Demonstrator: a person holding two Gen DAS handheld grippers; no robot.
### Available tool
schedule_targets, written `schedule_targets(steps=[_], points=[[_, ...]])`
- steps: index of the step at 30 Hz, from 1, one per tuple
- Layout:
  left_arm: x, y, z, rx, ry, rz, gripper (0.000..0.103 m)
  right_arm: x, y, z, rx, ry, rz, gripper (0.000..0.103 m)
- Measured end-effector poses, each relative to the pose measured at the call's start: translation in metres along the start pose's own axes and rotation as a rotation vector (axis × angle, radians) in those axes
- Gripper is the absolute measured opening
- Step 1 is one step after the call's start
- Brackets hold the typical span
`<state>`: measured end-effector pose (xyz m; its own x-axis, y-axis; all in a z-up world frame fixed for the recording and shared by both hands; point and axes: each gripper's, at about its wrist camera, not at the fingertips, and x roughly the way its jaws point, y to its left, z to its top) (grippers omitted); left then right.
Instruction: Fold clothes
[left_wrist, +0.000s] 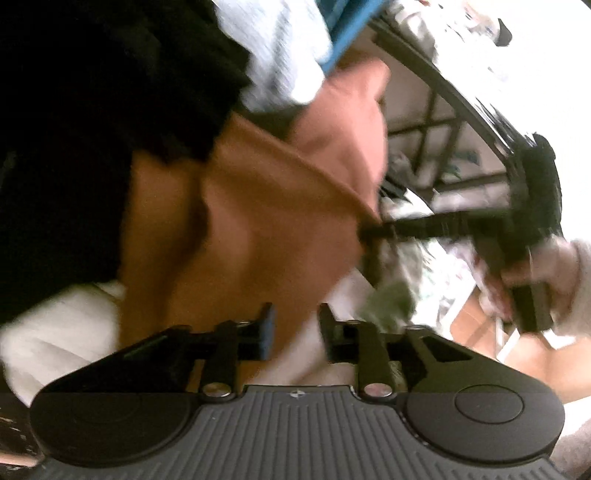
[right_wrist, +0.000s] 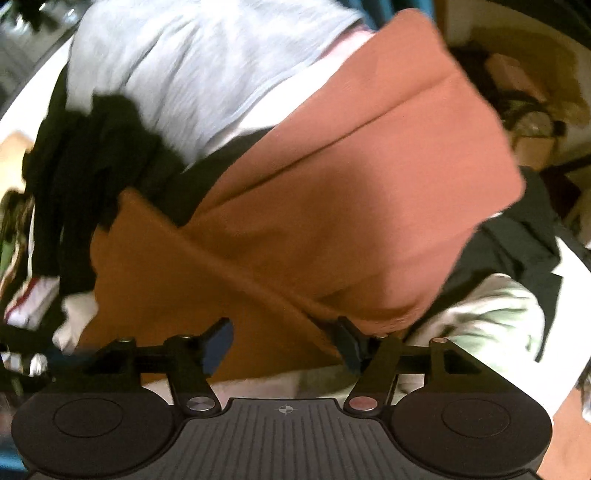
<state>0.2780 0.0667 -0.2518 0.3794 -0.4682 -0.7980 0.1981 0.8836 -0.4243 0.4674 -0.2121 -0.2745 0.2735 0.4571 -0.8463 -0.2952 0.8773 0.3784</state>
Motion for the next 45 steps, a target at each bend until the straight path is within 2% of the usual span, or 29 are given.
schedule_targets(steps=[1,2,6,10,13,17,18,19,20,22,25,28,31,32,36,40,41,42,43,44,45], points=[[-0.003,0.002,0.004,-0.002,-0.021,0.018,0.055,0.002,0.002,-0.001,-0.015,0.007,0.000,0.021],[-0.005,0.006,0.008,-0.006,-0.034,0.035,0.056,0.000,0.002,-0.004,-0.031,0.013,0.002,0.011],[-0.005,0.024,0.020,-0.046,-0.060,0.107,0.065,-0.007,0.003,-0.015,-0.090,0.038,0.011,0.008],[0.008,0.046,0.025,-0.104,-0.075,0.184,0.065,-0.014,-0.007,-0.024,-0.073,0.057,0.016,0.006],[0.021,0.054,0.029,-0.141,-0.089,0.197,0.065,-0.014,-0.008,-0.031,-0.061,0.065,0.009,0.006],[0.031,0.052,0.031,-0.128,-0.095,0.210,0.065,-0.005,-0.006,-0.041,-0.077,0.086,-0.008,0.005],[0.030,0.051,0.030,-0.125,-0.090,0.212,0.059,-0.002,-0.004,-0.043,-0.082,0.095,-0.012,0.004],[0.029,0.050,0.029,-0.123,-0.084,0.212,0.044,0.000,-0.003,-0.045,-0.086,0.105,-0.016,0.004],[0.027,0.049,0.028,-0.121,-0.078,0.213,0.037,0.002,-0.002,-0.046,-0.089,0.112,-0.020,0.004],[0.024,0.046,0.027,-0.116,-0.055,0.200,0.015,0.002,-0.001,-0.046,-0.090,0.117,-0.024,0.004],[0.015,0.040,0.020,-0.095,-0.035,0.159,0.007,-0.005,0.000,-0.040,-0.075,0.092,-0.025,0.009],[0.014,0.030,0.012,-0.048,-0.019,0.128,0.005,-0.019,-0.002,-0.027,-0.046,0.009,-0.033,0.022],[0.015,0.023,0.005,-0.045,-0.015,0.104,0.005,-0.026,0.000,-0.007,-0.051,-0.067,-0.043,0.028],[0.014,0.021,0.003,-0.045,-0.017,0.098,0.005,-0.024,0.003,-0.001,-0.069,-0.082,-0.042,0.035],[0.002,0.012,-0.002,-0.042,-0.047,0.089,0.005,-0.004,0.023,0.019,-0.176,-0.077,-0.021,0.053],[-0.018,0.009,-0.002,-0.032,-0.083,0.084,0.004,0.026,0.046,0.019,-0.327,-0.023,-0.063,0.054],[-0.023,0.008,-0.002,-0.027,-0.091,0.082,0.004,0.031,0.047,0.019,-0.329,-0.017,-0.067,0.053],[-0.027,0.008,-0.001,-0.022,-0.096,0.080,0.004,0.033,0.046,0.019,-0.299,-0.012,-0.053,0.045],[-0.030,0.007,-0.001,-0.016,-0.100,0.078,0.004,0.033,0.044,0.019,-0.278,-0.008,-0.041,0.034],[-0.033,0.006,-0.001,-0.010,-0.104,0.076,0.004,0.030,0.044,0.018,-0.272,-0.004,-0.030,0.015],[-0.034,0.006,-0.001,-0.006,-0.105,0.076,0.004,0.028,0.044,0.017,-0.267,0.000,-0.019,0.013]])
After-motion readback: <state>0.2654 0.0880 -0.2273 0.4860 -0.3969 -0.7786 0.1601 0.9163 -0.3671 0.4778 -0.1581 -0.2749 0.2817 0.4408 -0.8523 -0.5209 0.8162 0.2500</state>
